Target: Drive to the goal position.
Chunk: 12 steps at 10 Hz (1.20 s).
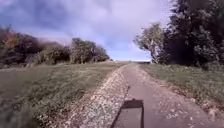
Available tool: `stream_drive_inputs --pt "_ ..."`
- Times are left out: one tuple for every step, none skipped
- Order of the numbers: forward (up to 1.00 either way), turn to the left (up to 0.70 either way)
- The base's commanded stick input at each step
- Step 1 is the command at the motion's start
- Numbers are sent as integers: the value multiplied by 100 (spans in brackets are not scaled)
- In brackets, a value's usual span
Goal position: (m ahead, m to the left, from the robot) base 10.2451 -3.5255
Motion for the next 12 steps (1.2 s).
stream_drive_inputs --pt "56 -26" --pt "27 -49" --pt "0 -67" --pt "2 -65" --pt "4 -62" --pt "2 0" --pt "3 0" --pt "0 0" --pt "0 0" --pt "0 0" --pt "2 0" --pt "4 0"
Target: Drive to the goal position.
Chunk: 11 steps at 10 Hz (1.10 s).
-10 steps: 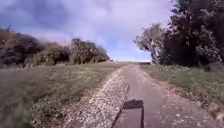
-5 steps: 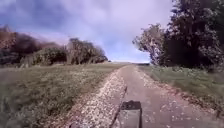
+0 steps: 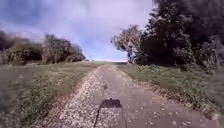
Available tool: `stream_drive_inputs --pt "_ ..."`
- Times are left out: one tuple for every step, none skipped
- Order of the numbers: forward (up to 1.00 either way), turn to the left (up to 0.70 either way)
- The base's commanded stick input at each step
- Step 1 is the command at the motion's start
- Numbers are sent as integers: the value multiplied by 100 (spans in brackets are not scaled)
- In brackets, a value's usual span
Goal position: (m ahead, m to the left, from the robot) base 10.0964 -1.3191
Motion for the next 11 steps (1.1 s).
stream_drive_inputs --pt "51 0" --pt "66 0" --pt "70 0" --pt "70 0" --pt "70 0" --pt "70 0" --pt "70 0" --pt "70 0" --pt "70 0" --pt "70 0" --pt "70 0"
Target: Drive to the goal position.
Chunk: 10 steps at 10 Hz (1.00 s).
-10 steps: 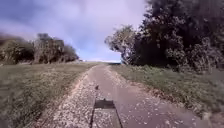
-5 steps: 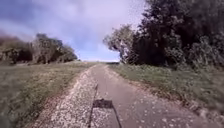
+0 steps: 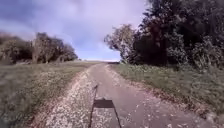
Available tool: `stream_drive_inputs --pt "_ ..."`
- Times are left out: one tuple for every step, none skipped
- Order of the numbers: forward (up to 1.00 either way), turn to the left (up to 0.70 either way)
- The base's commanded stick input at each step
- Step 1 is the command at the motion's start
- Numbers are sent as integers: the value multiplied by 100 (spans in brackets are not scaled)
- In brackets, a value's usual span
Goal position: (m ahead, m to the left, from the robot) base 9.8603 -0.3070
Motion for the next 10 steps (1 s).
stream_drive_inputs --pt "70 0" --pt "70 0" --pt "70 0" --pt "70 0" --pt "70 0" --pt "70 0" --pt "70 0" --pt "70 0" --pt "70 0" --pt "70 0"
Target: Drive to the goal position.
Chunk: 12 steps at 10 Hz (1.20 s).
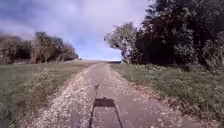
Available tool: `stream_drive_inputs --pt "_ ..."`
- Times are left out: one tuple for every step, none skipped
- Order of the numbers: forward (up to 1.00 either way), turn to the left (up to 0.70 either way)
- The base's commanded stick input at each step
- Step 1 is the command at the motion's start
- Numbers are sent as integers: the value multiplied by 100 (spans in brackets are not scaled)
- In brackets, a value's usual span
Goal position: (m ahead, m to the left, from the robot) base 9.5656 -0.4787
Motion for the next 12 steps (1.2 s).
stream_drive_inputs --pt "70 0" --pt "70 0" --pt "70 0" --pt "70 0" --pt "70 0" --pt "70 0" --pt "70 0" --pt "70 0" --pt "70 2" --pt "70 5" --pt "70 14" --pt "70 14"
